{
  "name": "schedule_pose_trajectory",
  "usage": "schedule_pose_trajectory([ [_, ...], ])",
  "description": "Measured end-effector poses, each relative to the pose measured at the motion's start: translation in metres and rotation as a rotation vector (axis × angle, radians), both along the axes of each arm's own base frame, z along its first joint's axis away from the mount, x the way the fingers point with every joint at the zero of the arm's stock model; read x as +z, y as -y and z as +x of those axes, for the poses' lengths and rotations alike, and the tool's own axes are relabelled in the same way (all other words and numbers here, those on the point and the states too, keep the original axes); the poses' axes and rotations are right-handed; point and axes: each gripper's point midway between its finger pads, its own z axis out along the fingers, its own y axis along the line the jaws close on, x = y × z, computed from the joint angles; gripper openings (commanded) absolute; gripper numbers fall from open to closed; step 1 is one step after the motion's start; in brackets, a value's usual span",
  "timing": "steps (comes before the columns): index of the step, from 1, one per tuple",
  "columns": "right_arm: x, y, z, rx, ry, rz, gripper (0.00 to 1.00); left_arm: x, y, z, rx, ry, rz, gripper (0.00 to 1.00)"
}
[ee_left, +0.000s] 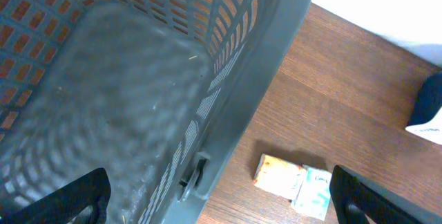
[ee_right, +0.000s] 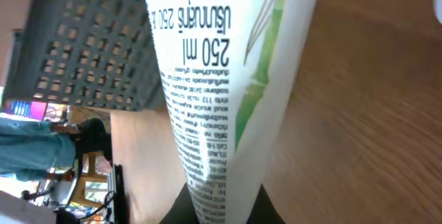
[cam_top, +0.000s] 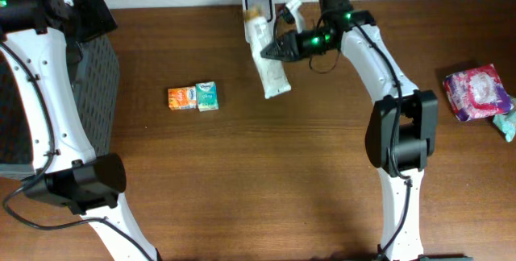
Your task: Scan the item barcode
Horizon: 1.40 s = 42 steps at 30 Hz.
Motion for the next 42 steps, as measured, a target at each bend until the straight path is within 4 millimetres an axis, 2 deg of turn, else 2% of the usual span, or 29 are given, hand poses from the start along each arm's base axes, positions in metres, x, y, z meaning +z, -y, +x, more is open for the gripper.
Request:
schedule_pose_trajectory([
  [1,0.012,-0.004,0.003,0.008,0.035,0.007,0.04,0.000,0.000,0.000,0.000,0.000,0.000,0.99],
  [3,0.017,-0.009,0.004,0.013,0.057,0.001,0.04,0.000,0.000,0.000,0.000,0.000,0.000,0.99],
  [12,0.012,-0.013,0.006,0.006,0.075,-0.030,0.04,0.000,0.000,0.000,0.000,0.000,0.000,0.99],
  [15,-0.001,-0.006,0.007,-0.031,0.045,-0.106,0.04,0.000,0.000,0.000,0.000,0.000,0.000,0.99],
  [17,-0.031,0.015,0.009,-0.144,-0.048,-0.303,0.04,0.000,0.000,0.000,0.000,0.001,0.001,0.99],
  [19,-0.072,0.057,0.004,-0.303,-0.144,-0.632,0.04,0.000,0.000,0.000,0.000,0.001,0.000,0.99],
  [21,-0.092,0.092,-0.009,-0.412,-0.167,-0.939,0.04,0.000,0.000,0.000,0.000,0.000,0.000,0.99],
  [22,-0.096,0.099,-0.010,-0.448,-0.137,-1.042,0.04,0.000,0.000,0.000,0.000,0.000,0.000,0.99],
  [24,-0.116,0.109,-0.027,-0.459,-0.100,-1.244,0.04,0.000,0.000,0.000,0.000,0.000,0.000,0.99],
  [26,-0.131,0.117,-0.038,-0.459,-0.084,-1.346,0.05,0.000,0.000,0.000,0.000,0.001,0.001,0.99],
  [29,-0.133,0.131,-0.043,-0.481,-0.065,-1.423,0.25,0.000,0.000,0.000,0.000,0.000,0.000,0.99],
  [30,-0.134,0.133,-0.045,-0.481,-0.067,-1.432,0.29,0.000,0.000,0.000,0.000,0.000,0.000,0.99],
  [32,-0.137,0.129,-0.050,-0.460,-0.070,-1.438,0.47,0.000,0.000,0.000,0.000,0.000,0.000,0.99],
  [33,-0.137,0.121,-0.052,-0.443,-0.064,-1.433,0.51,0.000,0.000,0.000,0.000,0.000,0.000,0.99],
  [38,-0.135,0.047,-0.078,-0.296,0.059,-1.416,0.75,0.000,0.000,0.000,0.000,0.001,0.000,0.99],
  [39,-0.131,0.038,-0.079,-0.279,0.077,-1.404,0.76,0.000,0.000,0.000,0.000,0.000,0.000,0.99],
  [41,-0.117,0.035,-0.075,-0.282,0.077,-1.387,0.82,0.000,0.000,0.000,0.000,-0.001,0.000,0.99],
  [42,-0.106,0.042,-0.069,-0.301,0.065,-1.381,0.86,0.000,0.000,0.000,0.000,0.000,0.000,0.99],
])
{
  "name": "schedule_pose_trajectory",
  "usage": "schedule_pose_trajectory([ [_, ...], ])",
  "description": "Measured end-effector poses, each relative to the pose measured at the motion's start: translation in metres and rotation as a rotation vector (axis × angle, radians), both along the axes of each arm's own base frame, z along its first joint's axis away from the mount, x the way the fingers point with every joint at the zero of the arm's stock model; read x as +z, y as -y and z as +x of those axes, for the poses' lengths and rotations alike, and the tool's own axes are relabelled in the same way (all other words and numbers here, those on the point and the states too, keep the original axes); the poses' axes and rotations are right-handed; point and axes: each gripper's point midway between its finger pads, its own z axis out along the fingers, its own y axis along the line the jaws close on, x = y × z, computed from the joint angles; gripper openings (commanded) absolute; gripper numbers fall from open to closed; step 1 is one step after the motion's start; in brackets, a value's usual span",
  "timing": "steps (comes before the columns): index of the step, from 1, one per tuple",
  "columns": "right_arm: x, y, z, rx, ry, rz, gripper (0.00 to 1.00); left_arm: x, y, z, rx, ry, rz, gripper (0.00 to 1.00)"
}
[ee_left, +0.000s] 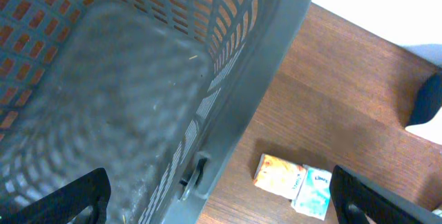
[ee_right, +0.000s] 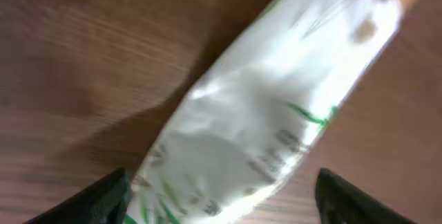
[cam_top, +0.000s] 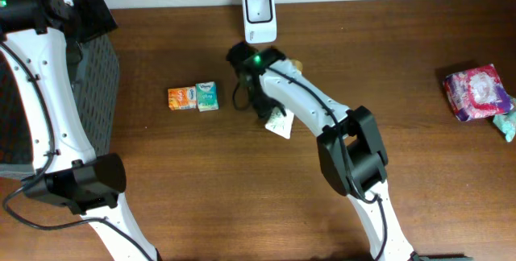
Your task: Scan the item barcode
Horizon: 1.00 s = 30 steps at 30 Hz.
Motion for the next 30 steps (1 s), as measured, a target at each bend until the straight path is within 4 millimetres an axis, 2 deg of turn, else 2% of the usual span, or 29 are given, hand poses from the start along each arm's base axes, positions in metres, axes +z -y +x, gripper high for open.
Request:
schedule_pose_trajectory([
  [1,0.009,0.006,0.008,-0.020,0.012,0.012,0.89,0.000,0.000,0.000,0.000,0.000,0.000,0.99],
  [3,0.018,0.021,0.020,-0.082,0.000,0.091,0.87,0.000,0.000,0.000,0.000,0.000,0.000,0.99],
  [5,0.012,0.037,0.024,-0.169,-0.083,0.254,0.77,0.000,0.000,0.000,0.000,0.000,0.000,0.99],
  [7,0.006,0.057,0.027,-0.265,-0.155,0.405,0.76,0.000,0.000,0.000,0.000,0.000,0.000,0.99],
  [9,-0.006,0.054,0.021,-0.292,-0.215,0.504,0.76,0.000,0.000,0.000,0.000,0.000,0.000,0.99],
  [11,-0.012,0.039,0.021,-0.276,-0.227,0.572,0.76,0.000,0.000,0.000,0.000,0.001,0.000,0.99],
  [12,-0.017,0.032,0.020,-0.266,-0.233,0.594,0.66,0.000,0.000,0.000,0.000,0.000,0.000,0.99],
  [15,-0.033,0.025,0.015,-0.253,-0.241,0.618,0.14,0.000,0.000,0.000,0.000,0.000,0.000,0.99],
  [16,-0.036,0.022,0.015,-0.255,-0.245,0.633,0.04,0.000,0.000,0.000,0.000,0.000,0.000,0.99],
  [19,-0.021,0.012,0.032,-0.231,-0.183,0.695,0.04,0.000,0.000,0.000,0.000,0.000,0.000,0.99],
  [20,-0.014,0.011,0.044,-0.220,-0.141,0.696,0.04,0.000,0.000,0.000,0.000,0.000,0.000,0.99],
  [22,0.020,0.003,0.081,-0.170,-0.003,0.738,0.04,0.000,0.000,0.000,0.000,0.001,0.000,0.99],
  [24,0.072,-0.012,0.135,-0.075,0.240,0.826,0.04,0.000,0.000,0.000,0.000,0.000,0.000,0.99],
  [26,0.111,-0.021,0.173,0.001,0.442,0.887,0.04,0.000,0.000,0.000,0.000,0.000,0.000,0.99],
  [28,0.124,-0.024,0.187,0.027,0.524,0.905,0.04,0.000,0.000,0.000,0.000,0.000,0.000,0.99],
  [30,0.128,-0.025,0.194,0.039,0.560,0.916,0.04,0.000,0.000,0.000,0.000,0.001,0.000,0.99],
])
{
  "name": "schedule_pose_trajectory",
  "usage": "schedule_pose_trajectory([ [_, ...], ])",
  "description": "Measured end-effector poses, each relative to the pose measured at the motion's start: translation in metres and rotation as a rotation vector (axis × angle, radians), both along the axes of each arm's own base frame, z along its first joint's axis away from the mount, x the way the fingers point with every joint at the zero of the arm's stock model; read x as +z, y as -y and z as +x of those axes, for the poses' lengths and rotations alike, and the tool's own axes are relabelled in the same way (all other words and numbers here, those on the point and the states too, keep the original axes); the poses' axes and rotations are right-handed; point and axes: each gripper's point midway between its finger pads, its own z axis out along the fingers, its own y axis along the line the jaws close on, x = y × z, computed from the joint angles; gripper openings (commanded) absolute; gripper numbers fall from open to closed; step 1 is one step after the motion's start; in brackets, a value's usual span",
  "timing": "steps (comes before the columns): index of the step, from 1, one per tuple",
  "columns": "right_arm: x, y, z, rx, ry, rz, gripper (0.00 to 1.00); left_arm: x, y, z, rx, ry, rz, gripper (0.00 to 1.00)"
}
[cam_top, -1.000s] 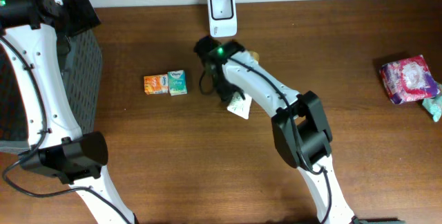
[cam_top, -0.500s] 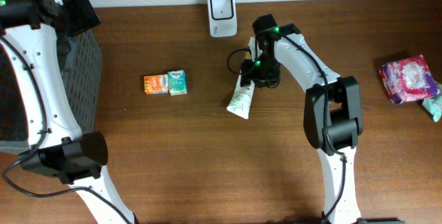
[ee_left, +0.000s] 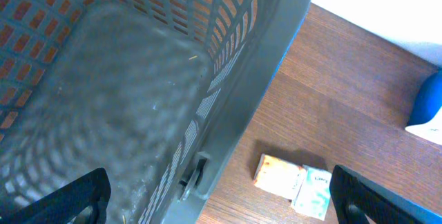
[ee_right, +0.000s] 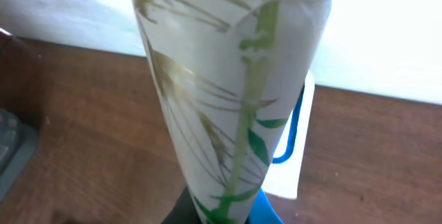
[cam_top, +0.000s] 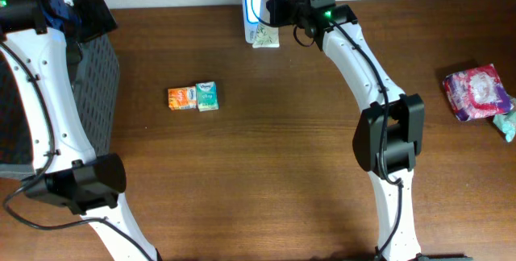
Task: Scan the item barcode
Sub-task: 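Hold the white tube in front of the scanner, then carry the white tube to the right edge and release it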
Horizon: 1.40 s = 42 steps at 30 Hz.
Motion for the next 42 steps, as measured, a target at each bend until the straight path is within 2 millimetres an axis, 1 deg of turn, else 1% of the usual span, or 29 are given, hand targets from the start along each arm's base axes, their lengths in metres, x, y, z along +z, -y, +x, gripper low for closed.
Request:
schedule_pose_trajectory([
  [2,-0.012,-0.004,0.003,-0.016,-0.021,0.019,0.04,0.000,0.000,0.000,0.000,-0.001,0.000,0.99],
  [3,-0.030,-0.009,0.003,-0.026,-0.060,0.035,0.04,0.000,0.000,0.000,0.000,0.000,0.000,0.99],
  [5,-0.057,-0.019,0.000,-0.026,-0.115,0.037,0.04,0.000,0.000,0.000,0.000,0.000,0.000,0.99],
  [6,-0.063,-0.025,-0.004,-0.025,-0.134,0.042,0.04,0.000,0.000,0.000,0.000,0.000,0.000,0.99],
  [10,-0.062,-0.027,-0.005,-0.022,-0.141,0.057,0.04,0.000,0.000,0.000,0.000,0.000,0.000,0.99],
  [11,-0.063,-0.022,-0.004,-0.029,-0.152,0.059,0.04,0.000,0.000,0.000,0.000,0.000,0.000,0.99],
  [12,-0.067,-0.012,-0.006,-0.045,-0.183,0.055,0.04,0.000,0.000,0.000,0.000,0.000,0.000,0.99],
  [13,-0.069,0.008,-0.010,-0.074,-0.234,0.048,0.04,0.000,0.000,0.000,0.000,0.000,0.000,0.99],
  [14,-0.055,0.045,-0.008,-0.130,-0.256,0.052,0.04,0.000,0.000,0.000,0.000,0.000,0.000,0.99],
  [15,-0.037,0.095,-0.013,-0.214,-0.291,0.048,0.04,0.000,0.000,0.000,0.000,0.001,0.000,0.99],
  [16,-0.016,0.186,-0.031,-0.382,-0.363,0.029,0.04,0.000,0.000,0.000,0.000,0.002,0.001,0.99],
  [17,-0.010,0.243,-0.043,-0.501,-0.396,0.008,0.04,0.000,0.000,0.000,0.000,0.000,0.000,0.99],
  [18,-0.017,0.305,-0.066,-0.643,-0.471,-0.037,0.04,0.000,0.000,0.000,0.000,0.000,0.000,0.99],
  [19,-0.030,0.352,-0.090,-0.752,-0.545,-0.073,0.04,0.000,0.000,0.000,-0.001,0.000,0.000,0.99],
  [21,-0.049,0.433,-0.132,-0.938,-0.632,-0.111,0.04,0.000,0.000,0.000,0.000,0.000,0.000,0.99],
  [22,-0.055,0.453,-0.144,-0.981,-0.655,-0.109,0.04,0.000,0.000,0.000,0.000,0.000,0.000,0.99],
  [23,-0.066,0.473,-0.162,-1.030,-0.698,-0.103,0.04,0.000,0.000,0.000,0.000,0.000,0.000,0.99],
  [26,-0.075,0.503,-0.197,-1.104,-0.775,-0.076,0.04,0.000,0.000,0.000,0.000,0.000,0.000,0.99],
  [27,-0.075,0.510,-0.205,-1.121,-0.788,-0.069,0.04,0.000,0.000,0.000,0.000,0.000,0.000,0.99],
  [28,-0.077,0.519,-0.219,-1.146,-0.822,-0.059,0.04,0.000,0.000,0.000,0.000,0.000,0.000,0.99],
  [30,-0.078,0.524,-0.232,-1.165,-0.857,-0.046,0.04,0.000,0.000,0.000,0.000,0.000,0.000,0.99],
  [32,-0.080,0.532,-0.249,-1.231,-0.904,-0.025,0.04,0.000,0.000,0.000,0.000,0.000,0.000,0.99],
  [33,-0.080,0.545,-0.271,-1.320,-0.946,-0.013,0.04,0.000,0.000,0.000,0.000,0.000,0.000,0.99],
  [34,-0.080,0.555,-0.282,-1.366,-0.959,-0.004,0.04,0.000,0.000,0.000,0.000,0.000,0.000,0.99],
  [35,-0.081,0.571,-0.301,-1.436,-0.975,0.006,0.04,0.000,0.000,0.000,0.000,0.000,0.000,0.99],
  [37,-0.081,0.577,-0.306,-1.468,-0.971,0.010,0.04,0.000,0.000,0.000,0.000,0.000,0.000,0.99],
  [40,-0.104,0.569,-0.302,-1.454,-0.976,0.005,0.05,0.000,0.000,0.000,0.000,0.000,0.000,0.99],
  [41,-0.117,0.565,-0.301,-1.447,-0.983,0.002,0.24,0.000,0.000,0.000,0.000,0.000,0.000,0.99],
  [42,-0.123,0.562,-0.302,-1.444,-0.995,0.003,0.36,0.000,0.000,0.000,0.000,0.000,0.000,0.99],
])
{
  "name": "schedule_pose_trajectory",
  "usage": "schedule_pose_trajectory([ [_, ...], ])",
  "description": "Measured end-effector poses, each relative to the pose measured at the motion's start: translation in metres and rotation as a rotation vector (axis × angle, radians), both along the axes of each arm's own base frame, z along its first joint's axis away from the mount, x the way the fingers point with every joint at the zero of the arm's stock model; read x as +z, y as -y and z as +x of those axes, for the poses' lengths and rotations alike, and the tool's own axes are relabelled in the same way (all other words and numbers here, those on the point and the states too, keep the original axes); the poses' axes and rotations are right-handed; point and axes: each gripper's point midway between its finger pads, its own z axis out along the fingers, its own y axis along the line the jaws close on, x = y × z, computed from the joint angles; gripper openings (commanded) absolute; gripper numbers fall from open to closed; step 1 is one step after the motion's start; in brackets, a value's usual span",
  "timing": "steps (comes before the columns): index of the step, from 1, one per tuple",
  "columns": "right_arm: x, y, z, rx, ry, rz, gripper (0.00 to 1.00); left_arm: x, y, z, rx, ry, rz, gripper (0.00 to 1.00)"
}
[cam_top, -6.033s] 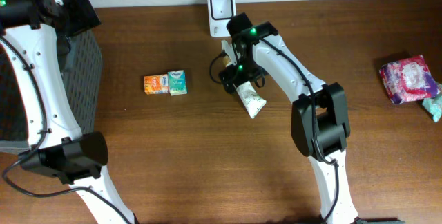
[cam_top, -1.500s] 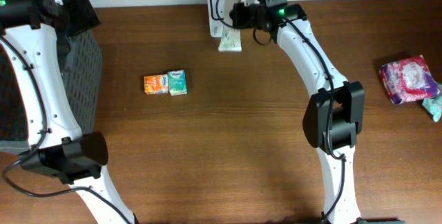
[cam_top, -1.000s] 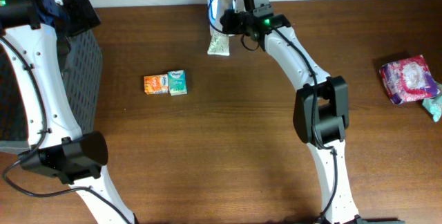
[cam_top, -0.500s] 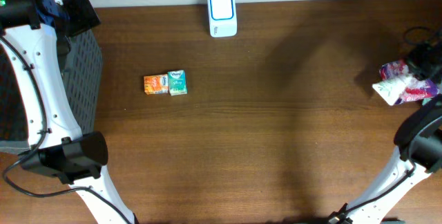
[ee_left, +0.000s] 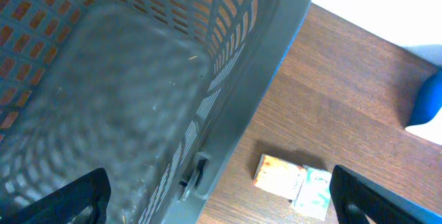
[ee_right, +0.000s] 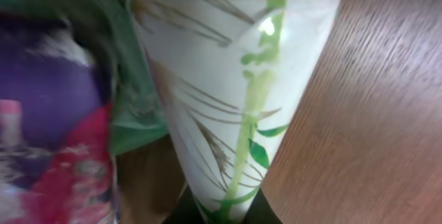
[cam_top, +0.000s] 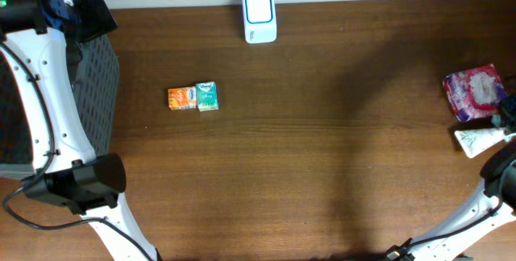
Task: Scan the item barcode
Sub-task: 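Carry the white tube to the right edge and release it, then reach the right gripper toward the orange and green tissue packs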
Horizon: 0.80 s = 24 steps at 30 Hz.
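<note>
The white tube (ee_right: 231,92) with green bamboo print and a gold cap lies in my right gripper (ee_right: 219,213), which is shut on its lower end. In the overhead view the tube (cam_top: 477,138) is at the far right edge of the table, just below a purple and red packet (cam_top: 477,92). The white barcode scanner (cam_top: 260,7) stands at the back middle, far from the tube. My left gripper (ee_left: 221,207) is open over the grey basket (ee_left: 138,79), holding nothing.
An orange pack (cam_top: 182,98) and a green pack (cam_top: 207,97) lie side by side left of the middle. The grey basket (cam_top: 93,84) takes up the left edge. A teal item (cam_top: 506,124) sits beside the purple packet (ee_right: 48,113).
My right gripper was holding the tube up at the scanner at the back. Now it holds the tube at the far right edge, next to the purple and red packet. The left arm has not moved.
My right gripper first held the tube beside the scanner, its printed side toward the wrist camera. Then it was lower on the table, tube near the two small packs. Then the tube was at the scanner again. Now it is at the far right edge.
</note>
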Motion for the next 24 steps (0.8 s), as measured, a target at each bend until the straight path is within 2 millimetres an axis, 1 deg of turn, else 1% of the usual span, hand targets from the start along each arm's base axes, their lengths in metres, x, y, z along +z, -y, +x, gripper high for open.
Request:
schedule_pose_trajectory([
  [2,-0.004,-0.002,0.008,0.006,0.031,0.007,0.44,0.000,0.000,0.000,0.000,-0.001,0.000,0.99],
  [3,-0.004,-0.006,0.019,0.024,0.073,0.019,0.59,0.000,0.000,0.000,0.000,0.000,0.000,0.99],
  [4,-0.004,-0.014,0.027,0.043,0.091,0.040,0.63,0.000,0.000,0.000,0.000,0.000,0.000,0.99],
  [5,-0.002,-0.019,0.030,0.052,0.097,0.049,0.64,0.000,0.000,0.000,0.000,0.000,0.000,0.99],
  [6,0.004,-0.025,0.036,0.070,0.105,0.060,0.67,0.000,0.000,0.000,0.000,0.000,0.000,0.99],
  [7,0.017,-0.028,0.043,0.082,0.121,0.056,0.68,0.000,0.000,0.000,0.000,0.001,0.000,0.99],
  [8,0.037,-0.035,0.046,0.094,0.118,0.069,0.71,0.000,0.000,0.000,0.000,0.000,0.000,0.99],
  [9,0.064,-0.034,0.057,0.110,0.165,0.033,0.71,0.000,0.000,0.000,0.000,0.000,0.000,0.99],
  [10,0.081,-0.042,0.058,0.124,0.173,0.040,0.72,0.000,0.000,0.000,0.000,0.000,0.000,0.99],
  [11,0.098,-0.051,0.065,0.162,0.204,0.049,0.72,0.000,0.000,0.000,0.000,-0.001,0.000,0.99],
  [12,0.119,-0.071,0.086,0.257,0.282,0.068,0.72,0.000,0.000,0.000,0.000,0.000,0.000,0.99],
  [13,0.126,-0.092,0.099,0.336,0.326,0.108,0.72,0.000,0.000,0.000,0.000,0.000,0.000,0.99],
  [14,0.131,-0.123,0.116,0.450,0.388,0.177,0.74,0.000,0.000,0.000,0.000,-0.001,0.000,0.99],
  [15,0.136,-0.164,0.134,0.586,0.441,0.243,0.77,0.000,0.000,0.000,0.000,-0.001,0.000,0.99],
  [16,0.139,-0.199,0.146,0.698,0.467,0.282,0.77,0.000,0.000,0.000,0.000,0.000,0.000,0.99],
  [17,0.142,-0.250,0.160,0.851,0.485,0.313,0.80,0.000,0.000,0.000,0.000,-0.001,0.000,0.99],
  [18,0.143,-0.294,0.169,0.969,0.492,0.325,0.88,0.000,0.000,0.000,0.000,0.000,0.000,0.99],
  [19,0.145,-0.345,0.178,1.102,0.501,0.312,0.91,0.000,0.000,0.000,0.000,-0.001,0.000,0.99],
  [20,0.144,-0.386,0.183,1.196,0.511,0.314,0.91,0.000,0.000,0.000,0.000,0.000,0.001,0.99],
  [21,0.137,-0.426,0.190,1.281,0.523,0.316,0.99,0.000,0.000,0.000,0.000,0.001,0.000,0.99],
  [22,0.121,-0.476,0.186,1.375,0.504,0.349,1.00,0.000,0.000,0.000,0.000,0.000,0.000,0.99],
  [23,0.104,-0.513,0.184,1.443,0.491,0.370,0.99,0.000,0.000,0.000,0.000,0.000,0.000,0.99],
  [24,0.093,-0.539,0.181,1.490,0.484,0.383,0.99,0.000,0.000,0.000,0.000,0.001,0.000,0.99],
])
